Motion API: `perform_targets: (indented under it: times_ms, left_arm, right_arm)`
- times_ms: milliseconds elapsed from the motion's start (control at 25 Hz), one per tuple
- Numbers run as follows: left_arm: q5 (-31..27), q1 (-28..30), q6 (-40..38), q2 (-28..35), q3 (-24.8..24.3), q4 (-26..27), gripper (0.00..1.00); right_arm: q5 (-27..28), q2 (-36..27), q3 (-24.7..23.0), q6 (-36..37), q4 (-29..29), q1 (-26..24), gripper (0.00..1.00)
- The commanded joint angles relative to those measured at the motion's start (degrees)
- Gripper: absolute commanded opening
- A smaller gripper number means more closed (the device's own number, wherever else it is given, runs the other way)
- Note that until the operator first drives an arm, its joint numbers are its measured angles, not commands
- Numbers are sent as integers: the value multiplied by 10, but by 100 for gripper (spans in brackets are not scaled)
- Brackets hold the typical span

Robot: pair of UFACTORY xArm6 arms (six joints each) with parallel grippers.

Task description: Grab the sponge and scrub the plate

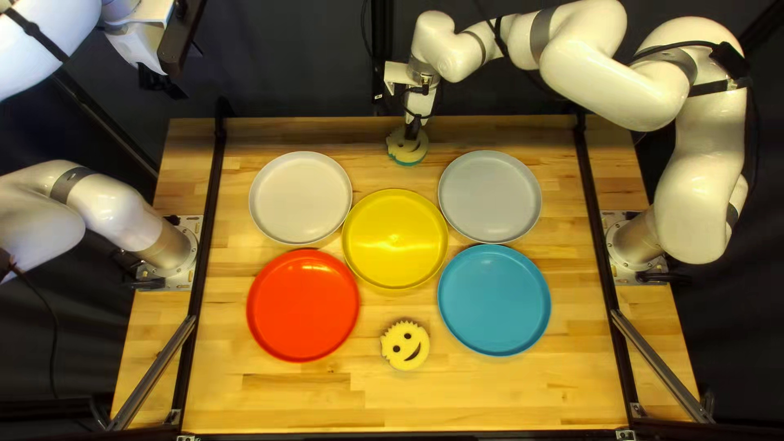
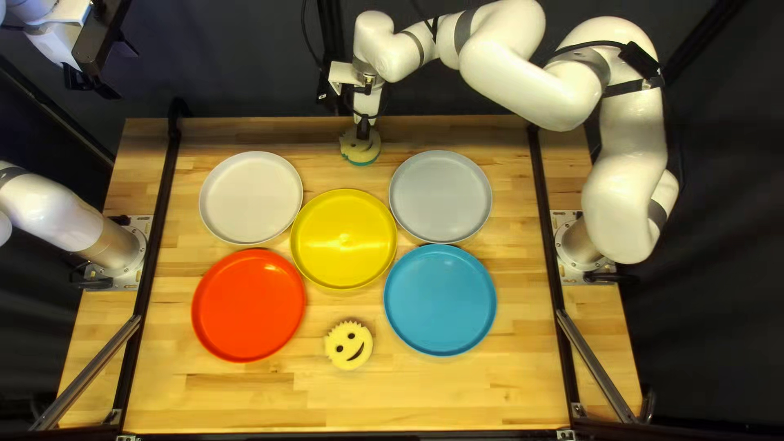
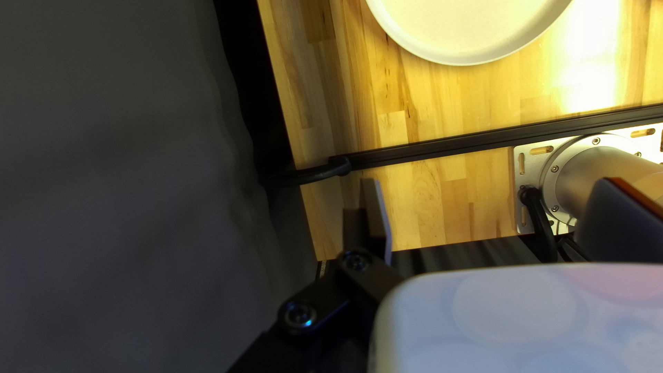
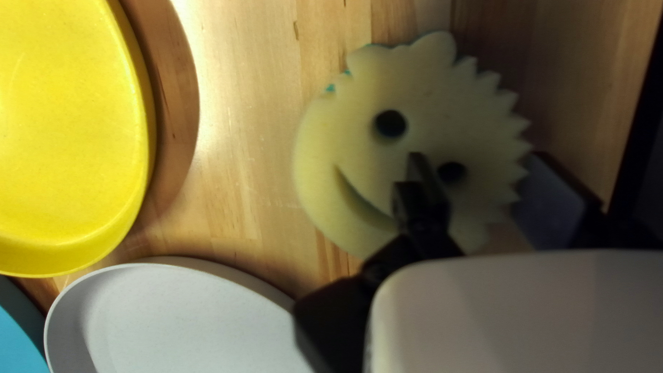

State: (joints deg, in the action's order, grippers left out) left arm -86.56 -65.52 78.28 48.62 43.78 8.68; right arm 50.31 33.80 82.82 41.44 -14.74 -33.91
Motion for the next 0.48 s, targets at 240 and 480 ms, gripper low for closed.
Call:
perform_targets:
  times_ms: [240, 480]
  left_arm:
    - [0, 0, 0, 0, 0, 0, 100]
    - [0, 0, 0, 0, 0, 0, 100]
  right_arm:
    - [-1, -26, -22, -2, 13, 2, 0]
    - [9, -118, -89, -5, 26, -4, 0]
